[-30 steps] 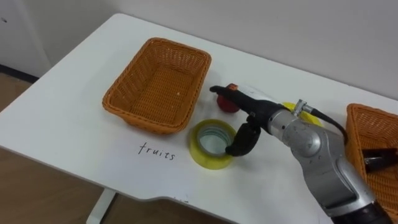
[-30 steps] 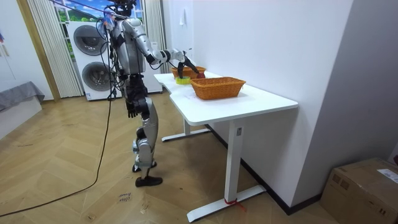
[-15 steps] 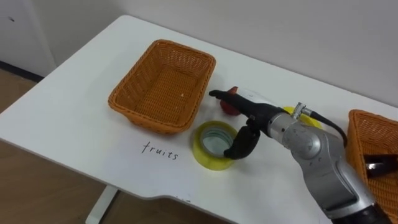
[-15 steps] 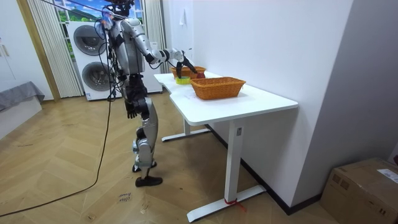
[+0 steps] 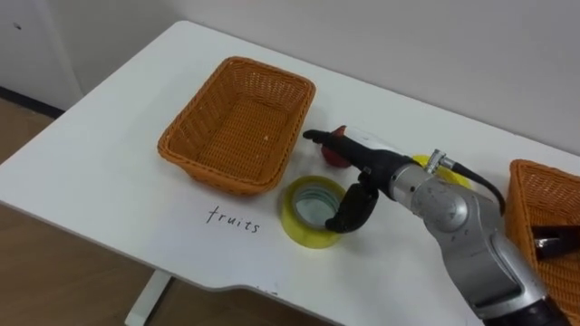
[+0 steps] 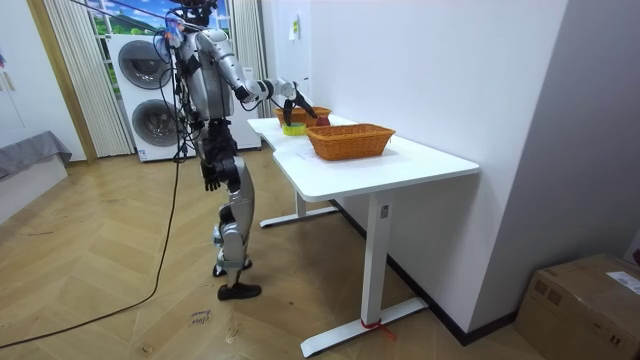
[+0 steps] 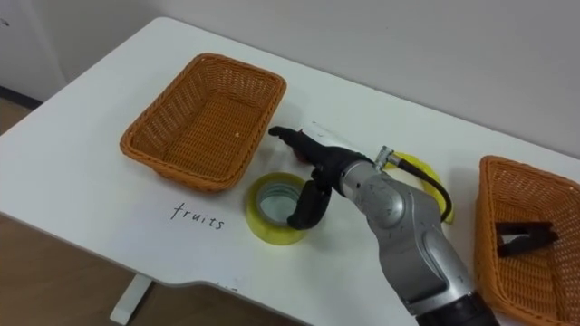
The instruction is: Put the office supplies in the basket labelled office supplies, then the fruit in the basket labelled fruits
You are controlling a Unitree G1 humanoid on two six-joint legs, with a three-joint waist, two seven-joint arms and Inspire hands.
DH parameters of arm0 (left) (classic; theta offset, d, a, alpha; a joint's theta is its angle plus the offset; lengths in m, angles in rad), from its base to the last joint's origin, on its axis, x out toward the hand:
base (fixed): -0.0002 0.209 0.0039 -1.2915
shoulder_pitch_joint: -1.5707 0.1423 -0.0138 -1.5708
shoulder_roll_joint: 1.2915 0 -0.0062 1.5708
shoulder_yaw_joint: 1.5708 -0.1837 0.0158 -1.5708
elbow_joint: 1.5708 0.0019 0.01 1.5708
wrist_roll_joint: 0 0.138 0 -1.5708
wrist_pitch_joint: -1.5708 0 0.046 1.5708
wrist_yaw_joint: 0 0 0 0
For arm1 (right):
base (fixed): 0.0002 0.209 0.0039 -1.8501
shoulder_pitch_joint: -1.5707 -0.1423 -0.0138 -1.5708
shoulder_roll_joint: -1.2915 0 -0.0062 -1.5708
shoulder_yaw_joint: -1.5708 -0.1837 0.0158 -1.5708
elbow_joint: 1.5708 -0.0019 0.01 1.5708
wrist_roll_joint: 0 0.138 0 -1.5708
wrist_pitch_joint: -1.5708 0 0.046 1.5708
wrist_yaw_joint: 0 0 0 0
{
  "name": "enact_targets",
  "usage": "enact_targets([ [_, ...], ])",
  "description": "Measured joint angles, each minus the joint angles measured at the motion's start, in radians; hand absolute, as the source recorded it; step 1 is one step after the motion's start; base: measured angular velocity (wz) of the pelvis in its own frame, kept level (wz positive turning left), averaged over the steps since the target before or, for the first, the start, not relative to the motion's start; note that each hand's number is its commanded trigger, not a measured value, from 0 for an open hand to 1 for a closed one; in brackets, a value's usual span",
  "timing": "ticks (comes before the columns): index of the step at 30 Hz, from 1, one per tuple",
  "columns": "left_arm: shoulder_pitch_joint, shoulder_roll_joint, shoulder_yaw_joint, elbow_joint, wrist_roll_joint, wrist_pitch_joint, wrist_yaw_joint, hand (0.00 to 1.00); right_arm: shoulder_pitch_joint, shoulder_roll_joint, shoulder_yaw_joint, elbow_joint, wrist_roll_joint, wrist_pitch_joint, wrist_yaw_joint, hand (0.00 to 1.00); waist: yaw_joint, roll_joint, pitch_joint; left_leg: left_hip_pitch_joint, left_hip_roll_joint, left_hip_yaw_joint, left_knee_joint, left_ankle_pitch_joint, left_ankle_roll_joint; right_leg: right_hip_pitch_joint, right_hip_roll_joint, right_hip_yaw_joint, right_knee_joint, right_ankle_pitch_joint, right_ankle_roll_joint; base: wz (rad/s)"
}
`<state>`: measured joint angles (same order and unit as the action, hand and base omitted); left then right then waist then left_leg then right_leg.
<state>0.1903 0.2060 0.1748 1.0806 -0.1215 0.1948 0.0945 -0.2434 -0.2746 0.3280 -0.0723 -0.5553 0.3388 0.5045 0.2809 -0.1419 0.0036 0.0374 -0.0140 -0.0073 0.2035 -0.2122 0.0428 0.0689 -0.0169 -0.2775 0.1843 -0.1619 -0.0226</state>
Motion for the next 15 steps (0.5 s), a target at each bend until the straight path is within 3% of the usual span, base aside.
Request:
enact_targets([
  [6,-0.002,0.000,-0.001,0.002,-0.003,-0.002,0.001,0.00,0.000,0.000,0.000,0.001,0.007,-0.001,-0.015,0.00,-0.001,0.003,0.0021,0.000,0.000,0.000,0.001,0.000,0.000,0.000,0.000,0.000,0.000,0.000,0.000,0.00],
  [15,0.012,-0.001,-0.004,0.020,0.006,-0.005,0.011,0.00,0.010,0.017,0.000,0.001,0.000,-0.003,-0.096,0.00,-0.002,0.017,0.0117,-0.001,0.000,0.000,0.000,0.000,0.000,-0.002,0.000,0.001,0.000,0.000,0.000,0.00],
])
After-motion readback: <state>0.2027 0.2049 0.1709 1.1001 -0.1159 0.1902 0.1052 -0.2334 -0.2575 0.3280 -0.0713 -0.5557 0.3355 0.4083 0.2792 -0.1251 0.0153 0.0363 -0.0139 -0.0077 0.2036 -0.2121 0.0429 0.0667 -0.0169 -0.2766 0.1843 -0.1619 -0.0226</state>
